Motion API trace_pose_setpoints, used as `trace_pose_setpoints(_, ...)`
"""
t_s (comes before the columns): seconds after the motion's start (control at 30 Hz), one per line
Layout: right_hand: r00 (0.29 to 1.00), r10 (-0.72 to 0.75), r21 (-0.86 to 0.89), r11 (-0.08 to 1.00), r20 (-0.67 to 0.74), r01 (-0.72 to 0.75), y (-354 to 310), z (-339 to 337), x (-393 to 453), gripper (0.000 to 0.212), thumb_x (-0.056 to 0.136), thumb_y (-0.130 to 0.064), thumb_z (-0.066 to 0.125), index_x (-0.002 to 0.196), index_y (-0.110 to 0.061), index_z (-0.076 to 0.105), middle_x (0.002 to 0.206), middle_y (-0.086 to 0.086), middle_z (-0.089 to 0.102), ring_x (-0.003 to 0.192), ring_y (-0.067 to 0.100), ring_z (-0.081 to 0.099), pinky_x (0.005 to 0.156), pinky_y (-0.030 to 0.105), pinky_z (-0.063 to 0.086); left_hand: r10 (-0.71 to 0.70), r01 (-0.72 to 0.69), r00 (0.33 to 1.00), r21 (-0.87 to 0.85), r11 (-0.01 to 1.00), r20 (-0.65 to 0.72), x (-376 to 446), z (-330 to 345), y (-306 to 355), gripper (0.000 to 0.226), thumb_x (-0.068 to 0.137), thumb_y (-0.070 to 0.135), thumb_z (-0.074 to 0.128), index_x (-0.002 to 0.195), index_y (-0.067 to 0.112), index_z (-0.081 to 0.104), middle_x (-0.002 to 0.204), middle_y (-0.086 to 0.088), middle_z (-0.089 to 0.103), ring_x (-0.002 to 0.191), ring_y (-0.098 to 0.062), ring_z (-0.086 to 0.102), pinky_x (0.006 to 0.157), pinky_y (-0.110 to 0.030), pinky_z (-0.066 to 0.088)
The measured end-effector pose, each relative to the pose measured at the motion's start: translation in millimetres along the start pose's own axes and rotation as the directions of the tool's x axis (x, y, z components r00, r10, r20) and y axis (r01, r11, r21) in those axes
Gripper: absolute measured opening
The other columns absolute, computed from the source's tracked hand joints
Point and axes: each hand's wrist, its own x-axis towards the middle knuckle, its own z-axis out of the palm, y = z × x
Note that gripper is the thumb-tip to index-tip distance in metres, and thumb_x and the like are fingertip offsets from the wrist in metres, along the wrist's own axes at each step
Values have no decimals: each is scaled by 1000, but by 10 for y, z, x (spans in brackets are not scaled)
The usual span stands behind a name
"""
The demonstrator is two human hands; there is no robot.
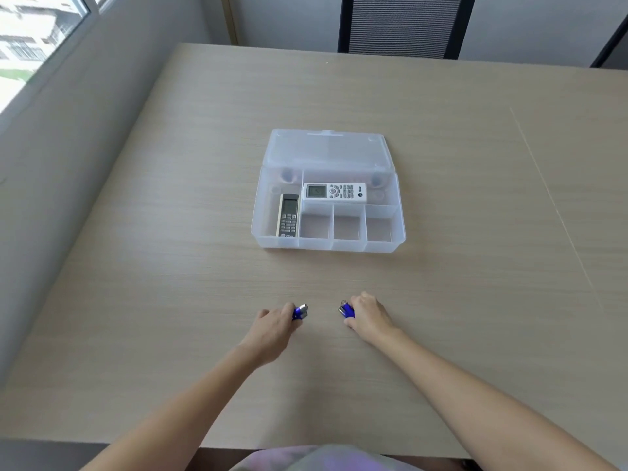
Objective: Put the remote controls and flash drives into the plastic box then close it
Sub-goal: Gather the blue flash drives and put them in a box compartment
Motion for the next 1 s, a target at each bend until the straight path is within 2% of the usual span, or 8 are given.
trace_pose_setpoints(0.1,1000,-6,1,1000,23,6,25,-116,19,20,86,-12,55,70,-12,42,97,18,58,78,25,45,70,33,41,-112,110,994,-329,938,13,148,-243,146,7,98,12,41,92,15,41,89,-6,70,79,-30,62,82,-41,47)
trace_pose_setpoints(0.17,999,34,200,979,-19,-29,67,-321,23,27,83,-13,58,60,-15,43,76,14,60,71,27,51,63,31,40,-182,179,982,-588,789,54,284,-427,232,12,95,6,41,95,12,51,86,-4,66,74,-21,61,78,-39,47)
trace_pose_setpoints(0.27,957,143,556,831,-251,22,209,-850,112,12,79,-17,66,70,-9,65,66,8,74,65,24,67,68,32,53,-201,219,972,-762,610,118,526,-652,330,14,100,9,37,102,15,49,94,1,67,83,-12,62,67,-23,42)
trace_pose_setpoints(0.4,841,292,652,752,-456,93,432,-1495,480,15,77,-25,72,77,-10,72,69,3,75,64,16,66,62,21,48,-268,230,960,-766,600,77,832,-811,443,12,100,10,39,105,15,49,109,0,64,95,-17,52,66,-20,40)
trace_pose_setpoints(0.57,900,267,378,917,-345,-127,539,-1442,1041,24,73,-33,75,86,-13,78,99,11,62,114,29,45,94,32,39,-293,275,949,-755,595,115,1139,-930,595,14,100,12,44,99,11,58,103,-7,64,90,-18,55,70,-26,43)
trace_pose_setpoints(0.67,914,312,219,941,-260,-259,506,-1319,1172,29,69,-38,76,93,-22,76,120,11,47,115,34,39,91,32,38,-263,291,950,-794,534,170,1250,-981,663,14,100,10,43,100,8,57,98,-10,63,81,-15,59,69,-23,48)
trace_pose_setpoints(0.77,937,290,131,954,-197,-268,497,-1277,1240,30,71,-35,75,97,-20,75,121,12,47,114,34,42,90,34,45,-244,324,942,-816,479,230,1337,-1026,746,15,102,10,38,97,8,52,86,-8,60,79,-20,61,66,-23,48)
trace_pose_setpoints(1.0,915,165,507,860,-367,48,767,-1360,1089,39,88,-20,62,125,-16,53,99,10,67,93,30,59,76,29,45,-181,356,934,-818,451,307,1629,-1052,1128,14,98,0,35,102,7,47,80,-6,52,66,-16,52,65,-26,44)
